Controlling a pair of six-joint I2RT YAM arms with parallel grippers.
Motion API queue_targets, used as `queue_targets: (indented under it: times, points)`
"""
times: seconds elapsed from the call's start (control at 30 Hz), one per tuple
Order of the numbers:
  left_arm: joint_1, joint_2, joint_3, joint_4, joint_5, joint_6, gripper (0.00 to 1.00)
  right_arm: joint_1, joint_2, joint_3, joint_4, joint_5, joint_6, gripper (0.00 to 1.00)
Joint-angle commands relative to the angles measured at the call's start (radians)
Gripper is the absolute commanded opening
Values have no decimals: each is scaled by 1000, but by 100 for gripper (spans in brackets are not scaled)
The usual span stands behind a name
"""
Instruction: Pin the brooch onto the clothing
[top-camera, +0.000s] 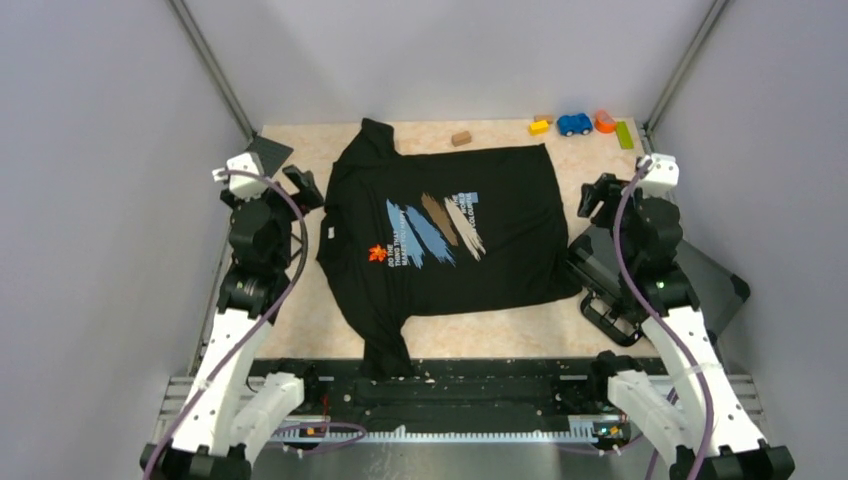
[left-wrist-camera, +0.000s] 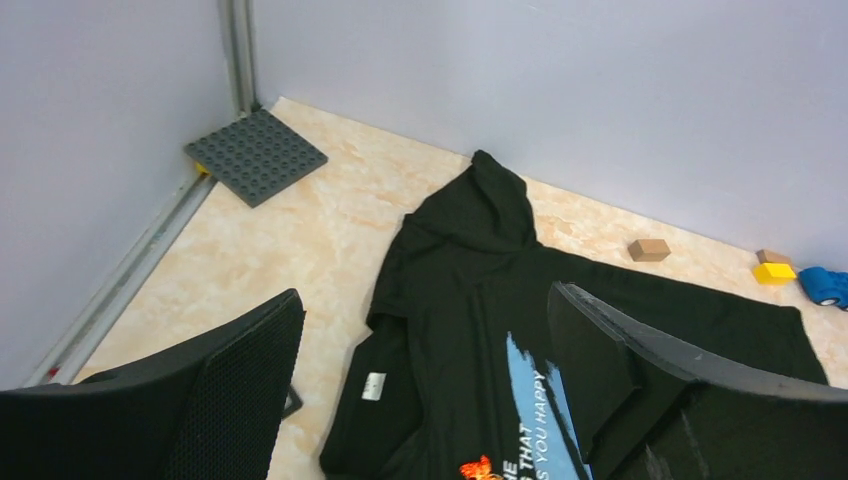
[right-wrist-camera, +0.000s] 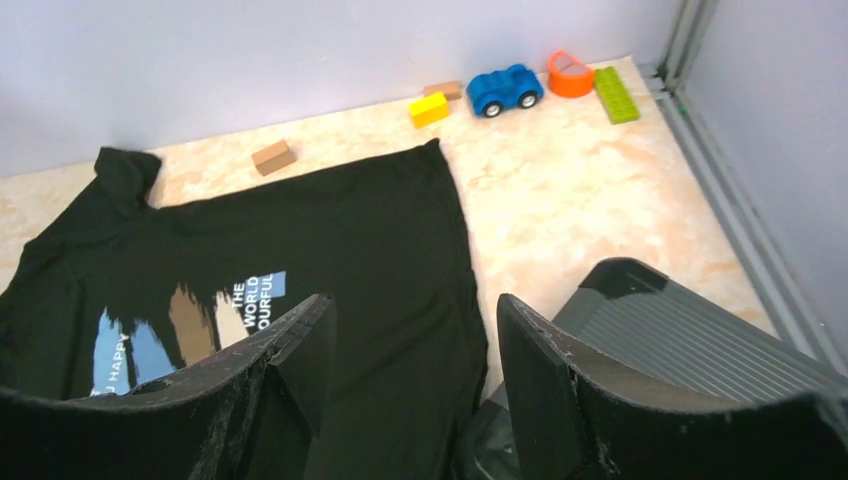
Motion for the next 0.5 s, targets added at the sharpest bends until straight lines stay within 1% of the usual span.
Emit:
queue_targets:
  times: [0.0,0.13,0.47]
  points:
    - [-5,-134,-129,-15,-60,51,95,4,-86,-100,121,86,-27,62]
    - [-6,-210,-185,-19,-78,57,95,5,-109,-106,123,93,-36,62]
    - [-6,-208,-176,-22,-61,60,94,5,-112,-88,97,107,-47,62]
